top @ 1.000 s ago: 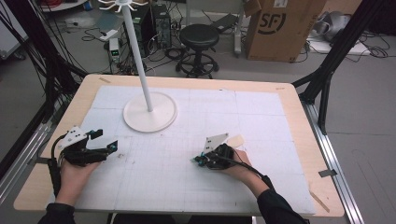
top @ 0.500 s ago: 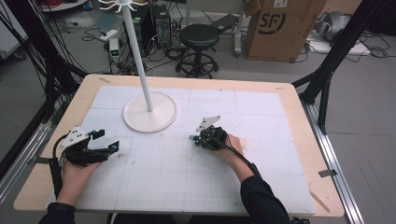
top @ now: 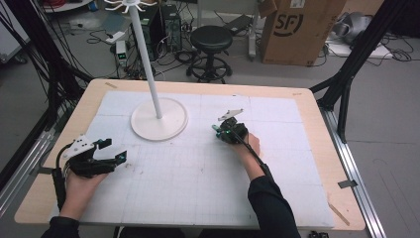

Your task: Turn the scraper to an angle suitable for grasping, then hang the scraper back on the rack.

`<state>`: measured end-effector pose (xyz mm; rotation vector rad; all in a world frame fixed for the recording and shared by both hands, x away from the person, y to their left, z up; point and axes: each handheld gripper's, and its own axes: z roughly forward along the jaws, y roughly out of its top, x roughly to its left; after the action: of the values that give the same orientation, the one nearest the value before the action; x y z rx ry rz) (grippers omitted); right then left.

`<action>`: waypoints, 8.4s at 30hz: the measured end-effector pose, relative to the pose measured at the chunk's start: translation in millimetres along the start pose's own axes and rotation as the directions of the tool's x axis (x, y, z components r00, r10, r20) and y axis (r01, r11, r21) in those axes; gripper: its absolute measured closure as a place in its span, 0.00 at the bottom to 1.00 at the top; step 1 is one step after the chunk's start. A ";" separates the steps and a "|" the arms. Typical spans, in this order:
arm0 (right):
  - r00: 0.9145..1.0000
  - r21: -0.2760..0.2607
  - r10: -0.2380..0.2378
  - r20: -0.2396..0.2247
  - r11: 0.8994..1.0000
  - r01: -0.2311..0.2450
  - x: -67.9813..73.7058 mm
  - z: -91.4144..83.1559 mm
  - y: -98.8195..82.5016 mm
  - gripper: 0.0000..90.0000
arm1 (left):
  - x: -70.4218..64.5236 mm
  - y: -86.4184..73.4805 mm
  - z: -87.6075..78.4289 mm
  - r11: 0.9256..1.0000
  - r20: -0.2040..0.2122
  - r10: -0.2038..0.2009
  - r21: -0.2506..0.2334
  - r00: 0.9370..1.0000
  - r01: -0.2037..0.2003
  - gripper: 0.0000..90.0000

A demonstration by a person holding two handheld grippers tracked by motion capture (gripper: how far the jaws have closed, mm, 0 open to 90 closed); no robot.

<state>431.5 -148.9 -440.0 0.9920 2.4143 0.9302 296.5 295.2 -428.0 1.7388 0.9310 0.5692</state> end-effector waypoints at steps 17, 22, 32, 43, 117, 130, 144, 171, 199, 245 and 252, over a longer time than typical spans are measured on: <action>0.989 -0.157 0.129 -0.076 0.978 -0.140 -42.1 -61.6 -14.7 0.64 | 1.5 -4.3 -3.6 1.000 -0.004 -0.013 -0.005 1.000 0.013 0.23; 0.976 -0.264 0.164 -0.141 0.944 -0.196 -55.6 -103.6 -44.9 0.45 | 1.8 -4.2 -5.8 1.000 -0.013 -0.009 -0.009 1.000 0.009 0.22; 0.986 -0.327 0.086 -0.146 0.936 -0.130 -54.2 -137.0 -86.0 0.19 | 7.2 -4.3 -16.9 0.998 -0.058 -0.039 -0.046 0.998 0.036 0.20; 0.984 -0.337 0.130 -0.120 0.927 -0.164 -65.3 -136.2 -107.3 0.18 | 10.2 -4.9 -14.1 0.998 -0.064 -0.046 -0.053 0.997 0.043 0.20; 0.987 -0.064 0.099 -0.130 0.992 -0.108 -29.1 -78.7 -12.6 0.90 | 8.0 -4.6 -7.6 0.997 -0.025 -0.073 -0.026 0.997 0.073 0.21; 0.966 -0.244 0.043 -0.256 0.964 -0.108 -17.2 -141.7 67.2 0.90 | 7.9 -4.6 -7.9 0.996 -0.017 -0.083 -0.028 0.996 0.082 0.21; 0.963 -0.346 -0.053 -0.263 0.937 -0.043 3.8 -196.6 157.8 0.90 | 8.8 -4.6 -7.3 0.995 -0.004 -0.098 -0.034 0.995 0.098 0.21; 0.951 -0.433 -0.097 -0.293 0.901 -0.042 23.5 -220.0 235.2 0.90 | 9.7 -5.9 -8.2 0.995 0.001 -0.096 -0.014 0.995 0.096 0.21; 0.960 -0.423 -0.111 -0.257 0.906 -0.008 32.0 -217.6 237.9 0.90 | 9.8 -6.2 -7.6 0.996 0.005 -0.092 -0.009 0.996 0.092 0.21; 0.967 -0.441 -0.111 -0.231 0.898 -0.002 29.6 -220.9 237.3 0.90 | 9.7 -6.7 -8.0 0.996 0.001 -0.091 -0.001 0.996 0.091 0.21; 0.965 -0.439 -0.120 -0.231 0.898 0.007 31.1 -220.8 237.4 0.90 | 9.5 -6.6 -8.1 0.996 0.002 -0.088 0.001 0.996 0.088 0.21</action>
<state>403.5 -95.6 -119.9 0.6537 2.2550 1.5680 294.0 308.6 -431.9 1.6897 1.0012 0.5092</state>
